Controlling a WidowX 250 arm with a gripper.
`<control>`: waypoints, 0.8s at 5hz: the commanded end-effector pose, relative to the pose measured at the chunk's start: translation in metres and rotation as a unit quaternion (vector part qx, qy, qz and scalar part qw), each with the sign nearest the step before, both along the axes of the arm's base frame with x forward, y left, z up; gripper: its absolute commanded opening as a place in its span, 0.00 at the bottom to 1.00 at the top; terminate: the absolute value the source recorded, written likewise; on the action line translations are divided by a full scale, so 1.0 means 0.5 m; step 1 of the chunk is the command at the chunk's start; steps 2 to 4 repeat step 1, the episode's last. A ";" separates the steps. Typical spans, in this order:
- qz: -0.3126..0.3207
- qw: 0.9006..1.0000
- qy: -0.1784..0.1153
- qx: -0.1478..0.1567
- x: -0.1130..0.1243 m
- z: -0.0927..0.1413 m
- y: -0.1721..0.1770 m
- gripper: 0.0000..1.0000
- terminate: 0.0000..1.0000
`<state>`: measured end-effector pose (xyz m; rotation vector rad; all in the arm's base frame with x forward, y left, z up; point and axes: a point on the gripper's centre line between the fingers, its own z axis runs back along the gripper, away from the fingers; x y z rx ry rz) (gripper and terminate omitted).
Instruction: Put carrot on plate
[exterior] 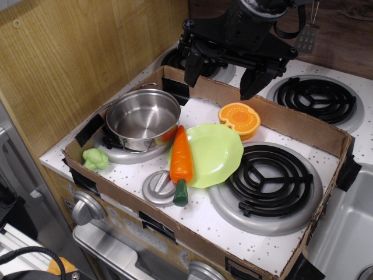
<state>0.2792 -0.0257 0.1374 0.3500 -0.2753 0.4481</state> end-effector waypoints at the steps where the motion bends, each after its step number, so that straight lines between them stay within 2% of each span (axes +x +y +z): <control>1: 0.001 1.000 -0.024 -0.006 0.016 0.039 -0.024 1.00 1.00; 4: 0.001 1.000 -0.024 -0.006 0.016 0.039 -0.024 1.00 1.00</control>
